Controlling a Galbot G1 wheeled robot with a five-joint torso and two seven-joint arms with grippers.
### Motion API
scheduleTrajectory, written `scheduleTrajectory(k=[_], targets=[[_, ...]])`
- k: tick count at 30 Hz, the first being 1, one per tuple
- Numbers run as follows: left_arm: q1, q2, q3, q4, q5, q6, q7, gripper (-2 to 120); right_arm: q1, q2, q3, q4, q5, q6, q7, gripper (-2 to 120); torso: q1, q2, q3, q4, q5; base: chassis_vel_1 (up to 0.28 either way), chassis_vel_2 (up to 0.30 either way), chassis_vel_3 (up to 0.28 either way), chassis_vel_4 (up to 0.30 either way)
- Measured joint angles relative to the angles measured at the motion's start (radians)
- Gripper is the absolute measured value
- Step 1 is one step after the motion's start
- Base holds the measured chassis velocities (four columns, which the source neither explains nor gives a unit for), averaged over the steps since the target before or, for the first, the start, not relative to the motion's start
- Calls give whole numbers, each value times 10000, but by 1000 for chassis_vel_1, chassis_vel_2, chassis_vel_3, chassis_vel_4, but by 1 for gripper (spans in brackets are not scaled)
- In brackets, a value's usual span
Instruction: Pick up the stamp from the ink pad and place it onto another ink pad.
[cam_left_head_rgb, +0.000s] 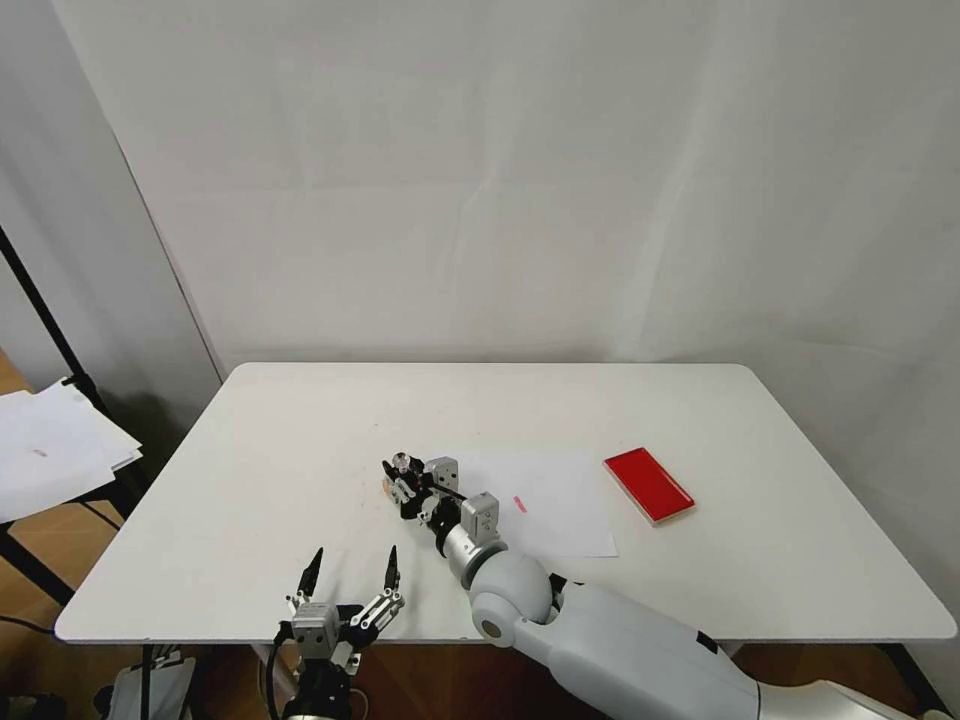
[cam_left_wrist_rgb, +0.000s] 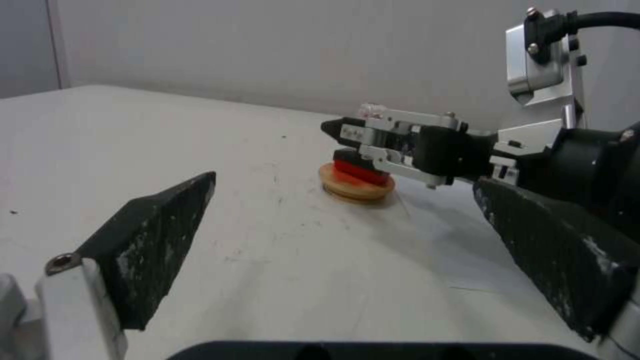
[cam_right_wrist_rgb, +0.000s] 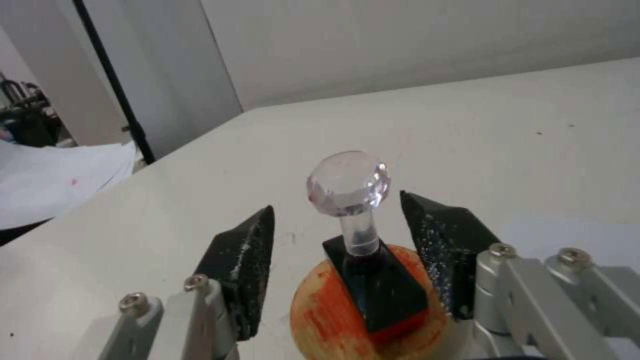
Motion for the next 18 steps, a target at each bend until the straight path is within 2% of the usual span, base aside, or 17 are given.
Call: scheduleTrajectory(k=[1, 5, 8, 11, 14, 18], targets=[[0, 0, 0, 0, 0, 0, 0, 102, 0, 0, 0, 0, 0, 0, 0, 52, 0, 0, 0, 0, 0, 0, 0, 0, 0], [0, 0, 0, 0, 0, 0, 0, 102, -16, -8, -9, 5, 2, -5, 65, 73, 0, 0, 0, 0, 0, 0, 0, 0, 0], [0, 0, 0, 0, 0, 1, 0, 102, -16, -7, -10, 7, 2, -5, 77, 80, 0, 0, 0, 0, 0, 0, 0, 0, 0], [0, 0, 0, 0, 0, 0, 0, 102, -12, 23, -7, 7, 4, -5, 101, 93, 0, 0, 0, 0, 0, 0, 0, 0, 0], [0, 0, 0, 1, 0, 0, 0, 102, -11, 35, 26, 7, 3, -5, 122, 99, 0, 0, 0, 0, 0, 0, 0, 0, 0], [0, 0, 0, 0, 0, 0, 0, 102, -11, -182, 226, 314, -4, -128, 248, 100, 0, 0, 0, 2, 2, 0, 0, 0, 0]])
